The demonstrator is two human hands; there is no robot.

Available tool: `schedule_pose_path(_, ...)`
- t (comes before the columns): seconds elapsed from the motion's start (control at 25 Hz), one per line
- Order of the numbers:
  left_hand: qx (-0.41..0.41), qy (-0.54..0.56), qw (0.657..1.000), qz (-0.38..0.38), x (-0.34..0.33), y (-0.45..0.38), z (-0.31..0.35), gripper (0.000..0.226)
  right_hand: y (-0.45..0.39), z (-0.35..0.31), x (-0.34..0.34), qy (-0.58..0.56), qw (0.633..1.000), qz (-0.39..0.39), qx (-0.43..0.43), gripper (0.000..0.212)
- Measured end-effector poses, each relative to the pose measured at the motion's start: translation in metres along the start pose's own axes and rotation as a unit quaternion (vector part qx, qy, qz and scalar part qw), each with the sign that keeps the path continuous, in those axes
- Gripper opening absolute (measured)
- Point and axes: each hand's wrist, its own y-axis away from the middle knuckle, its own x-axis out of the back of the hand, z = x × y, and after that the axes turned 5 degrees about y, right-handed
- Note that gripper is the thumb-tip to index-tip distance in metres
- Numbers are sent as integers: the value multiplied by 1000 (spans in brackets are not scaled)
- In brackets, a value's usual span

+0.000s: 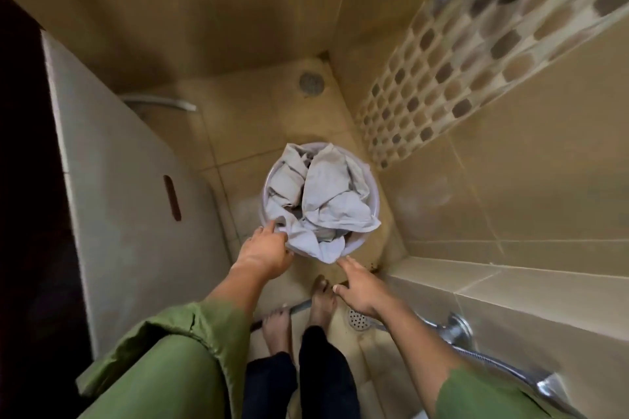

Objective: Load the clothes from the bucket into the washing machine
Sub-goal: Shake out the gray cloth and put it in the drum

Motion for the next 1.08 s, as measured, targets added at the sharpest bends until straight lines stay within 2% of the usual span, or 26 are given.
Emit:
schedule_pose_path(0.12,14,22,999,-30,-35,-37,-12,53,-53,17,-14,57,998,11,-14,70)
schedule_pose_path(0.32,-3,74,997,-9,-76,-95,-15,55,-138,40,2,139,972,173,-76,85)
schedule_pose_path(0.4,-5,101,995,0,-90,-109,-16,55,-163,51,11,136,967,177,-121,89)
schedule_pose_path(0.44,-6,109,994,-1,-95,-112,-16,55,-171,56,14,137,967,165,-134,80)
schedule_pose_path(0.52,1,124,992,-9,-103,-114,-19,60,-179,64,15,146,966,167,-130,47)
schedule_pose_path(0.56,14,137,990,-17,-105,-111,-20,63,-179,64,14,107,969,186,-120,32)
schedule_pose_path(0.64,33,158,987,-24,-105,-103,-19,65,-171,61,11,-98,965,220,-103,15)
schedule_pose_path(0.72,11,97,995,3,-103,-94,-14,64,-162,59,13,-336,895,273,-103,18)
schedule_pose_path(0.8,-59,-25,997,32,-107,-93,-3,66,-157,58,16,-471,822,297,-121,20)
schedule_pose_path(0.88,-109,-76,991,-2,-117,-100,12,68,-160,60,14,-517,798,287,-115,22)
schedule_pose_path(0.96,-93,-100,989,-48,-129,-111,27,62,-165,63,11,-536,792,277,-96,21)
schedule_pose_path(1.08,-63,-138,988,-7,-142,-123,36,36,-164,75,6,-542,784,290,-80,19)
